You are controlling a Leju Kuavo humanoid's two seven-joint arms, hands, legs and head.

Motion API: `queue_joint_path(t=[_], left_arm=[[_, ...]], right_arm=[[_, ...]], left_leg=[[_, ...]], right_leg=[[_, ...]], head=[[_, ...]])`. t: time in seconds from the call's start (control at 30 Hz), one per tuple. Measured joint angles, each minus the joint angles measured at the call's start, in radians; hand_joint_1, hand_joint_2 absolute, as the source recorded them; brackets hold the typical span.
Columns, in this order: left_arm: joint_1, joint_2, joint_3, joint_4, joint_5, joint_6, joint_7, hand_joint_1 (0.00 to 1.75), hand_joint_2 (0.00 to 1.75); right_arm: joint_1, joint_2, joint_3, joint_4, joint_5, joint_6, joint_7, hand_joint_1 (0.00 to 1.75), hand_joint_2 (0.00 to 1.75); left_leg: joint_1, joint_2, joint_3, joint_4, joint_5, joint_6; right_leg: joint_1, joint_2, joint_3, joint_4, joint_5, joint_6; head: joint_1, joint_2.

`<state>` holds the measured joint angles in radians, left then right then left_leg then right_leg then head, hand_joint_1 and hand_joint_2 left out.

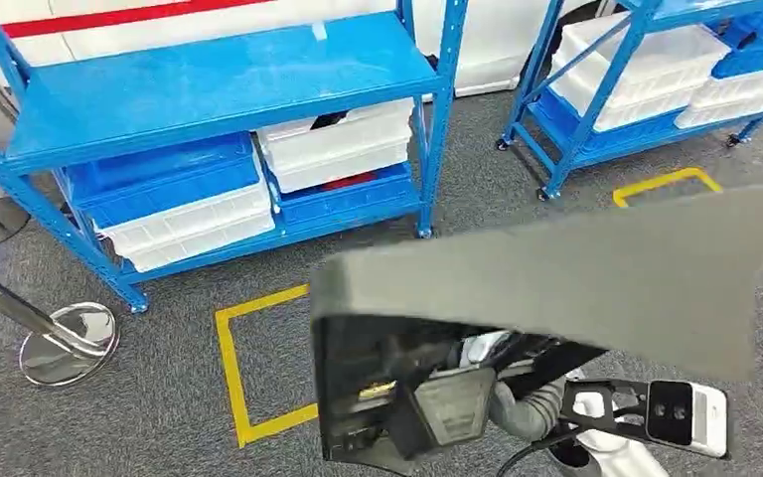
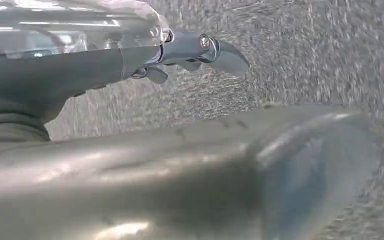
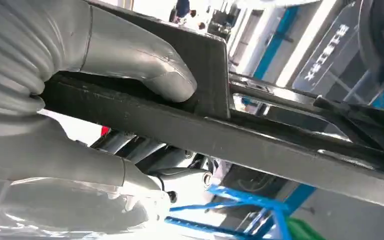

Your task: Take the parts from the cabinet and place them on the table.

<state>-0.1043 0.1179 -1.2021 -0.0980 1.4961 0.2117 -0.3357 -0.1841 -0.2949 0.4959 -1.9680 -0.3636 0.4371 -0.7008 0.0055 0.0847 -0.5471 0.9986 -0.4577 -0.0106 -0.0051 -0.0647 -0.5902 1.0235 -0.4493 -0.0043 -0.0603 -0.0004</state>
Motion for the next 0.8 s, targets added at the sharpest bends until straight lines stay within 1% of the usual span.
queue_joint_path(t=[0.07,0.1,0.13,0.17,0.2,0.23,0.27,0.3,0.33,0.37,0.4,0.43,0.47,0.5,0.53,0.57,0.6,0.63,0.67,0.7,0.73,0.77,0.8], left_arm=[[-0.003,-0.002,-0.013,0.000,-0.002,0.008,0.014,0.00,0.00],[-0.006,-0.002,-0.021,0.000,-0.002,0.013,0.020,0.00,0.00],[-0.008,-0.001,-0.024,0.000,-0.002,0.018,0.022,0.00,0.00],[-0.007,-0.002,-0.026,0.000,-0.002,0.025,0.022,0.00,0.00],[-0.005,-0.001,-0.030,0.000,-0.002,0.029,0.022,0.00,0.00],[-0.004,-0.001,-0.033,0.000,-0.002,0.033,0.022,0.00,0.00],[-0.002,-0.001,-0.039,0.000,-0.002,0.036,0.022,0.00,0.00],[-0.002,-0.001,-0.043,0.000,-0.002,0.037,0.021,0.00,0.00],[-0.003,-0.001,-0.046,0.000,-0.001,0.038,0.020,0.00,0.00],[-0.003,-0.002,-0.048,0.000,-0.001,0.039,0.018,0.00,0.00],[-0.004,-0.002,-0.048,0.000,-0.001,0.040,0.013,0.00,0.00],[-0.004,-0.002,-0.048,0.000,-0.001,0.040,0.008,0.00,0.00],[-0.005,0.000,-0.048,0.000,0.000,0.040,0.002,0.00,0.00],[-0.004,-0.005,-0.048,0.000,0.000,0.040,-0.003,0.00,0.00],[-0.004,-0.007,-0.048,0.000,0.000,0.040,-0.003,0.00,0.00],[-0.004,-0.010,-0.049,-0.001,0.000,0.040,-0.005,0.00,0.00],[-0.006,-0.013,-0.049,-0.002,0.001,0.040,-0.006,0.00,0.00],[-0.007,-0.023,-0.049,-0.006,0.002,0.036,-0.007,0.00,0.00],[-0.006,-0.024,-0.049,-0.006,0.003,0.034,-0.008,0.00,0.00],[-0.003,-0.027,-0.049,-0.007,0.003,0.032,-0.010,0.00,0.00],[0.001,-0.032,-0.049,-0.007,0.005,0.032,-0.011,0.00,0.00],[0.003,-0.035,-0.049,-0.007,0.012,0.032,-0.012,0.00,0.00],[0.005,-0.037,-0.049,-0.007,0.014,0.031,-0.013,0.00,0.00]], right_arm=[[0.014,0.000,0.005,-0.012,0.006,0.009,0.000,1.64,1.75],[0.017,-0.001,0.007,-0.018,0.008,0.012,0.000,1.64,1.75],[0.019,-0.004,0.008,-0.022,0.008,0.015,0.000,1.64,1.75],[0.019,-0.006,0.009,-0.025,0.006,0.020,-0.001,1.64,1.75],[0.020,-0.006,0.010,-0.025,0.005,0.018,-0.001,1.64,1.75],[0.022,-0.006,0.012,-0.025,0.005,0.015,-0.001,1.64,1.75],[0.025,-0.006,0.013,-0.024,0.005,0.010,-0.001,1.64,1.75],[0.029,-0.006,0.014,-0.023,0.004,0.007,-0.001,1.64,1.75],[0.031,-0.006,0.015,-0.023,0.004,0.005,0.000,1.64,1.75],[0.032,-0.006,0.015,-0.023,0.003,0.005,0.000,1.64,1.75],[0.033,-0.006,0.015,-0.023,0.000,0.011,0.000,1.64,1.75],[0.034,-0.006,0.015,-0.023,-0.003,0.015,0.000,1.64,1.75],[0.036,-0.006,0.013,-0.023,-0.006,0.021,0.000,1.64,1.75],[0.038,-0.007,0.013,-0.021,-0.007,0.025,0.000,1.64,1.75],[0.042,-0.007,0.011,-0.019,-0.008,0.032,0.000,1.64,1.75],[0.049,-0.007,0.007,-0.016,-0.009,0.041,0.000,1.64,1.75],[0.053,-0.007,0.002,-0.015,-0.009,0.047,0.000,1.64,1.75],[0.057,-0.007,-0.005,-0.013,-0.008,0.055,0.000,1.64,1.75],[0.057,-0.007,-0.010,-0.011,-0.008,0.060,0.000,1.64,1.75],[0.057,-0.007,-0.016,-0.007,-0.008,0.065,0.000,1.64,1.75],[0.061,-0.005,-0.018,-0.003,-0.007,0.073,0.000,1.64,1.75],[0.067,-0.001,-0.021,0.001,-0.003,0.082,0.000,1.64,1.75],[0.073,0.000,-0.025,0.004,0.002,0.086,0.000,1.64,1.75]], left_leg=[[0.000,0.022,0.005,-0.002,0.000,-0.011],[0.000,0.032,0.007,-0.002,-0.003,-0.017],[0.007,-0.001,0.002,0.014,-0.020,-0.024],[0.007,-0.044,-0.017,0.063,-0.060,-0.027],[0.009,-0.062,-0.047,0.136,-0.104,-0.030],[0.008,-0.072,-0.082,0.218,-0.143,-0.032],[0.008,-0.076,-0.114,0.289,-0.167,-0.033],[0.008,-0.076,-0.126,0.316,-0.165,-0.032],[0.008,-0.078,-0.115,0.293,-0.140,-0.028],[0.008,-0.080,-0.085,0.232,-0.102,-0.023],[0.007,-0.090,-0.040,0.141,-0.054,-0.017],[0.005,-0.120,0.003,0.050,-0.015,-0.008],[0.006,-0.174,0.017,0.013,-0.026,0.001],[0.005,-0.167,0.018,0.000,-0.023,-0.001],[0.000,-0.159,0.018,0.001,-0.023,0.001],[-0.003,-0.149,0.021,0.001,-0.021,0.006],[0.000,-0.137,0.024,-0.009,-0.014,0.013],[0.011,-0.119,0.030,-0.025,-0.001,0.017],[0.009,-0.112,0.032,-0.033,0.003,0.023],[0.008,-0.095,0.030,-0.034,0.004,0.029],[0.007,-0.082,0.028,-0.032,0.004,0.029],[0.006,-0.068,0.026,-0.032,0.004,0.029],[0.006,-0.056,0.025,-0.030,0.004,0.029]], right_leg=[[0.005,0.019,-0.005,0.001,0.001,-0.011],[0.001,0.030,-0.005,-0.005,0.007,-0.020],[-0.003,0.038,-0.004,-0.008,0.011,-0.026],[-0.005,0.048,-0.006,-0.009,0.013,-0.032],[-0.005,0.056,-0.007,-0.009,0.014,-0.036],[-0.003,0.067,-0.009,-0.008,0.016,-0.038],[-0.001,0.080,-0.012,-0.007,0.017,-0.039],[0.000,0.092,-0.013,-0.006,0.018,-0.040],[0.001,0.105,-0.013,-0.005,0.019,-0.039],[0.002,0.118,-0.013,-0.003,0.019,-0.038],[0.003,0.132,-0.013,-0.001,0.020,-0.037],[0.003,0.143,-0.013,0.000,0.021,-0.036],[0.005,0.151,-0.017,0.002,0.023,-0.030],[0.000,0.166,-0.024,0.005,0.027,-0.023],[-0.006,0.173,-0.028,0.003,0.030,-0.017],[-0.010,0.186,-0.029,-0.002,0.035,-0.008],[-0.006,0.198,-0.030,-0.007,0.040,0.002],[-0.006,0.176,-0.032,0.002,0.036,0.001],[0.000,0.118,-0.046,0.028,0.009,0.007],[-0.003,0.089,-0.077,0.093,-0.036,0.014],[-0.007,0.078,-0.114,0.175,-0.076,0.020],[-0.011,0.073,-0.146,0.246,-0.104,0.025],[-0.014,0.070,-0.165,0.290,-0.112,0.029]], head=[[0.000,0.000],[0.000,0.000],[0.000,0.000],[0.000,0.000],[0.000,0.000],[0.000,0.000],[0.000,0.000],[0.000,0.000],[0.000,0.000],[0.000,0.000],[0.000,0.000],[0.000,0.000],[0.000,0.000],[0.000,0.000],[0.000,0.000],[0.000,0.000],[0.000,0.000],[0.000,0.000],[0.000,0.000],[0.000,0.000],[0.000,0.000],[0.000,0.000],[0.000,0.000]])
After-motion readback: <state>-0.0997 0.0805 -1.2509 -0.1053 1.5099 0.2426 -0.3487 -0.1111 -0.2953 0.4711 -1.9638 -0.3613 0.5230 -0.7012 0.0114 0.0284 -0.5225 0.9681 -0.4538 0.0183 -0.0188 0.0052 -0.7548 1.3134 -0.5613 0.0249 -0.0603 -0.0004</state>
